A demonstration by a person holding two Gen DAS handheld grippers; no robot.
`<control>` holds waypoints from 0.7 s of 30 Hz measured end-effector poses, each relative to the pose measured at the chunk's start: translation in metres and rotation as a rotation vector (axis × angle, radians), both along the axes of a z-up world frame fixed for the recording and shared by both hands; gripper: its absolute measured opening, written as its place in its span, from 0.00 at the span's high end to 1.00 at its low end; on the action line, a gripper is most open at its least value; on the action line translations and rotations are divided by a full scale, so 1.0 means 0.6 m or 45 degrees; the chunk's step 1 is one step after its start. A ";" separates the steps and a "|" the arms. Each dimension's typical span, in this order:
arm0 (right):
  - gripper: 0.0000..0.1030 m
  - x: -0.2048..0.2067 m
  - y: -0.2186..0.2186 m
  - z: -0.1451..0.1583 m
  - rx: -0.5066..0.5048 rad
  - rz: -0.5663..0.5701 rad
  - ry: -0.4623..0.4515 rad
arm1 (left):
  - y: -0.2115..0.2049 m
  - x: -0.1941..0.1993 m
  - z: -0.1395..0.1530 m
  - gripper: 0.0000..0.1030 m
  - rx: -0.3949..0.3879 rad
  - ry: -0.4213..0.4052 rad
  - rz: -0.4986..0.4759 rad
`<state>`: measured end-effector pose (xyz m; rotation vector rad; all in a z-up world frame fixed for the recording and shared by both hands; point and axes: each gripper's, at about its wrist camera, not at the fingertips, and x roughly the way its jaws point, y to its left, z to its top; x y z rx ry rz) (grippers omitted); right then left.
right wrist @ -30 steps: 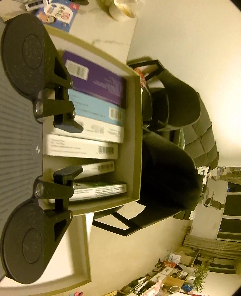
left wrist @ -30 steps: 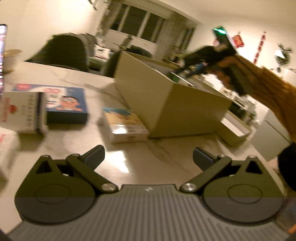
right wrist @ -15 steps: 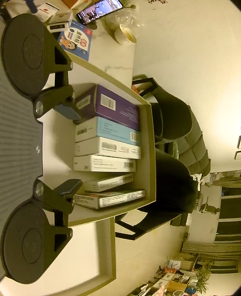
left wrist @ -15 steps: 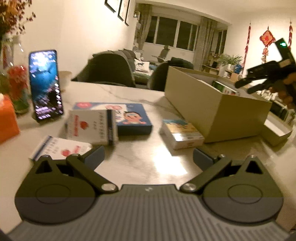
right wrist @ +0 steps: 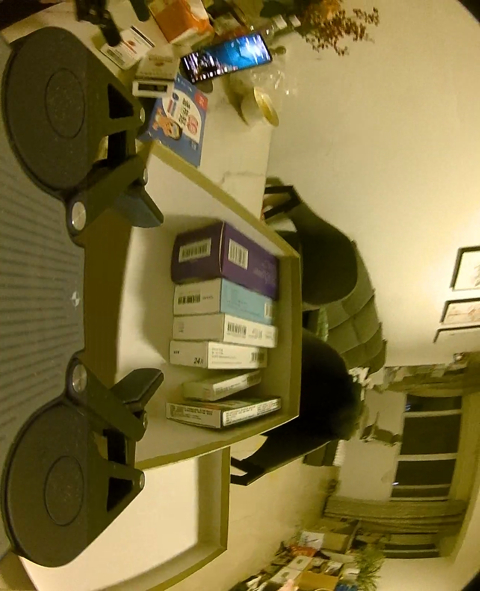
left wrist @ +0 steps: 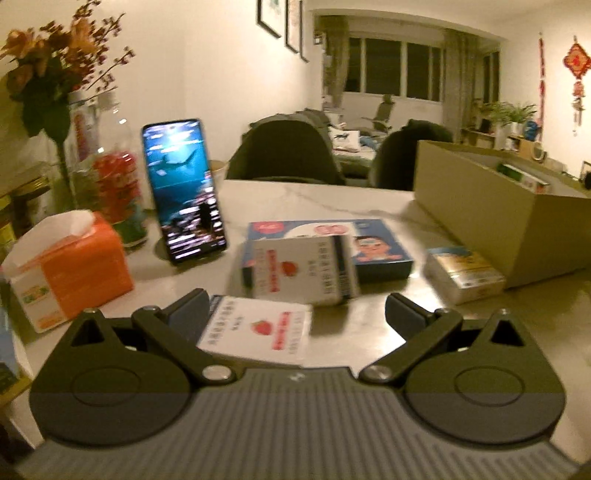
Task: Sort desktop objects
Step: 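Move the left tool to the white box with the red strawberry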
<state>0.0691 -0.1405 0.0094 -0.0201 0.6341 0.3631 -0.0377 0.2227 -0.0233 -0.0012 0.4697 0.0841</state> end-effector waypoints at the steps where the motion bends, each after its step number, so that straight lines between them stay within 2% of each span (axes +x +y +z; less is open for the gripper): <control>1: 0.11 -0.010 0.001 -0.001 0.003 0.006 -0.013 | 0.006 0.001 -0.001 0.00 -0.001 0.007 0.013; 5: 0.11 -0.045 0.003 -0.010 -0.003 0.018 -0.046 | 0.027 0.007 -0.009 0.00 0.002 0.029 0.051; 9: 0.10 -0.072 0.000 -0.026 0.023 0.004 -0.063 | 0.035 0.014 -0.023 0.00 0.011 0.060 0.025; 15: 0.09 -0.100 -0.010 -0.056 0.135 -0.024 -0.016 | 0.031 0.020 -0.040 0.00 0.054 0.072 -0.001; 21: 0.06 -0.116 -0.010 -0.079 0.189 -0.043 0.020 | 0.032 0.025 -0.044 0.00 0.078 0.079 0.002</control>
